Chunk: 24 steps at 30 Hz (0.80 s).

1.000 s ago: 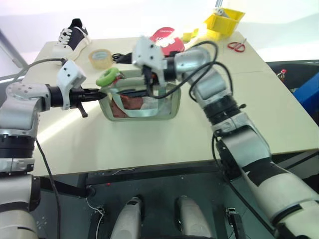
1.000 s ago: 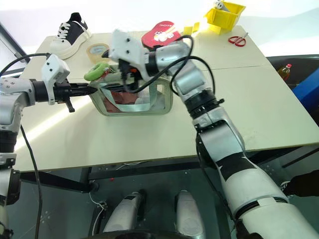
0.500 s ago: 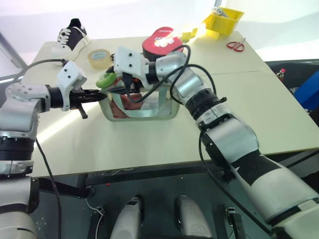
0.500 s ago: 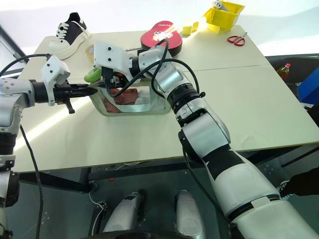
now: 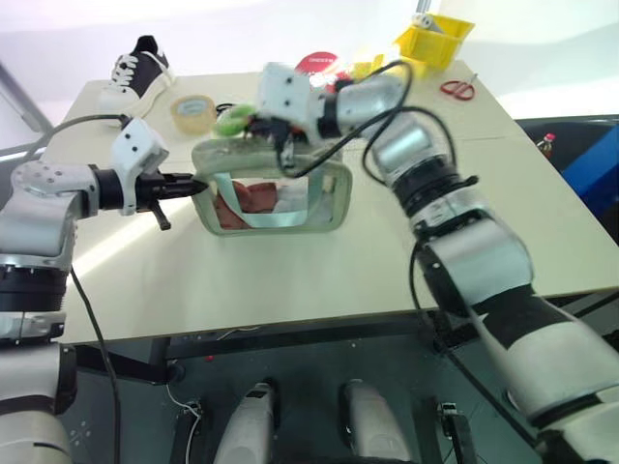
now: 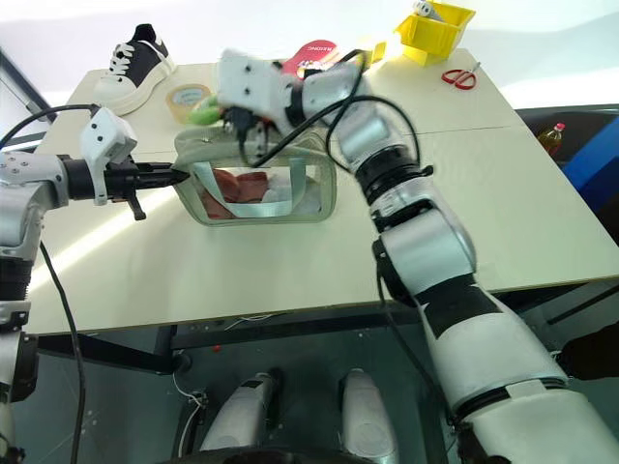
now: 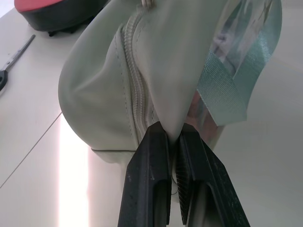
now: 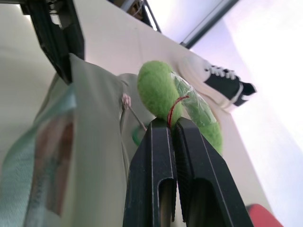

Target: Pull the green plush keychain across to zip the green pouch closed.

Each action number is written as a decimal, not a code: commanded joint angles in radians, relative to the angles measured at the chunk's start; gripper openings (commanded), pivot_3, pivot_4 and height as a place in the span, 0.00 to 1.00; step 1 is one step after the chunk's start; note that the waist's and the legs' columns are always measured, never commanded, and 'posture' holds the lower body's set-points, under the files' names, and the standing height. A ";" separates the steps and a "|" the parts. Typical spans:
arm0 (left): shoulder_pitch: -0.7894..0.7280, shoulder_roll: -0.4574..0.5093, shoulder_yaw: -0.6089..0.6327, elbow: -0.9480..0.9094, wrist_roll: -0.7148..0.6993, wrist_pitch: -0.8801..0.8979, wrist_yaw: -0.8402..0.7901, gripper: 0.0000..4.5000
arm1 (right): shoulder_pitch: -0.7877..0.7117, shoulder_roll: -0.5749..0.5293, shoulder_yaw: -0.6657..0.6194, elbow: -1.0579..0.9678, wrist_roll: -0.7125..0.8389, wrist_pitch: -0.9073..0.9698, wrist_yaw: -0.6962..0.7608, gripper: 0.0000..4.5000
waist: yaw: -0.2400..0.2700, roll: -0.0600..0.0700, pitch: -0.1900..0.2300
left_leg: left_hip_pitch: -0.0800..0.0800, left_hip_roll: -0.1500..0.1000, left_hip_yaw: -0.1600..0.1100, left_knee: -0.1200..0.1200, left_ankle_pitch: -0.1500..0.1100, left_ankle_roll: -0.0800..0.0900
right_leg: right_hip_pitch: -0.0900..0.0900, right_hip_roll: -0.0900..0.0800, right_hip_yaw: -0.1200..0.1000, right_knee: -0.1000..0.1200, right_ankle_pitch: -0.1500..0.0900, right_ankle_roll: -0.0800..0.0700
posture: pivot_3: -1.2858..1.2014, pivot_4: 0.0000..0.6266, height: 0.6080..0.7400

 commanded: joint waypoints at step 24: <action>-0.053 -0.025 -0.027 0.037 0.017 -0.039 -0.009 0.00 | 0.755 -0.118 -0.192 -0.663 0.150 0.714 -0.383 0.02 | 0.001 0.000 0.000 | 0.002 0.000 0.002 0.001 0.000 0.001 | 0.002 -0.001 0.001 0.000 0.000 0.000 | 0.52 0.24 1.00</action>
